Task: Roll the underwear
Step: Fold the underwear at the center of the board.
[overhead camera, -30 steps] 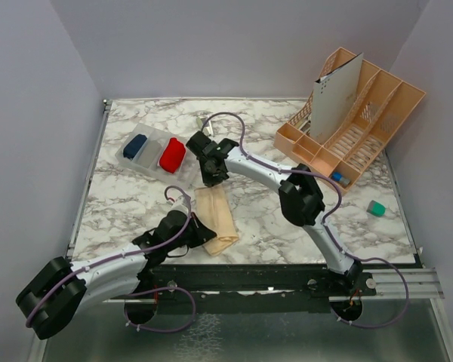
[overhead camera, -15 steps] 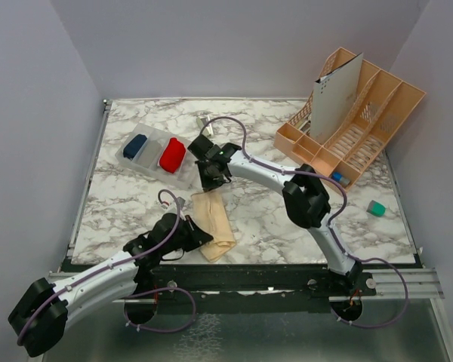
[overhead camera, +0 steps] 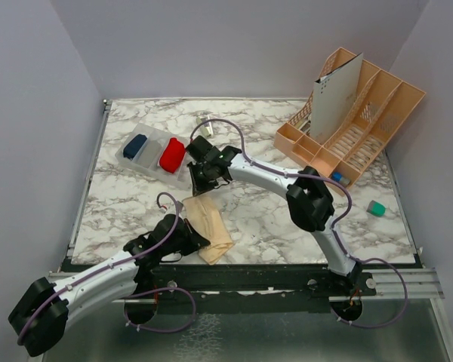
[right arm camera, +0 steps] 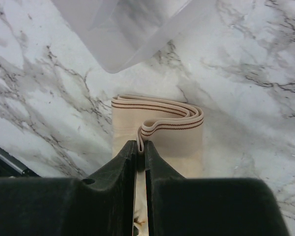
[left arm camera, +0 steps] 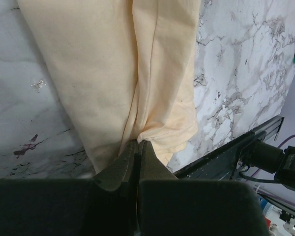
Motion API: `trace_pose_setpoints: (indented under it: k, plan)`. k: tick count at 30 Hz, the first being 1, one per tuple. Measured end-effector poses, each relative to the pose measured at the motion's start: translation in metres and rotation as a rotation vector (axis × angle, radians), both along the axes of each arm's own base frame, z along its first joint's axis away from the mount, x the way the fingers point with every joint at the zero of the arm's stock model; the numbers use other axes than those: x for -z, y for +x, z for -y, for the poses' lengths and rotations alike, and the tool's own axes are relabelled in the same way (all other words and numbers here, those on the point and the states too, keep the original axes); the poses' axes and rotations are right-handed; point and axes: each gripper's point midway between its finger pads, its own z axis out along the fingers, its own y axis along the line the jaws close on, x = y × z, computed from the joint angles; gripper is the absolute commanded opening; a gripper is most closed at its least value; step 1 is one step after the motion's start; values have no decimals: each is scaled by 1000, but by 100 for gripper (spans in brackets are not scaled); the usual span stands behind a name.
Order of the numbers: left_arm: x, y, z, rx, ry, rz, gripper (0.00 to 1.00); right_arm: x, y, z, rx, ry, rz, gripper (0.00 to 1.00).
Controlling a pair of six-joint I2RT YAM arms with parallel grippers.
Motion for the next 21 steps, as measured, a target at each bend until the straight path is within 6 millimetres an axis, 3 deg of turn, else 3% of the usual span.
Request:
trace_pose_setpoints:
  k: [6,14,21]
  plan:
    - [0,0,0,-3,-2,-5,0,0,-10,-13,-41,42,-19,16]
    - [-12,-4,0,-1,-46,8,0,35,-10,-21,-49,27,-67,17]
    - [-22,-13,-3,-25,-110,-14,0,32,-9,-25,-50,38,-66,17]
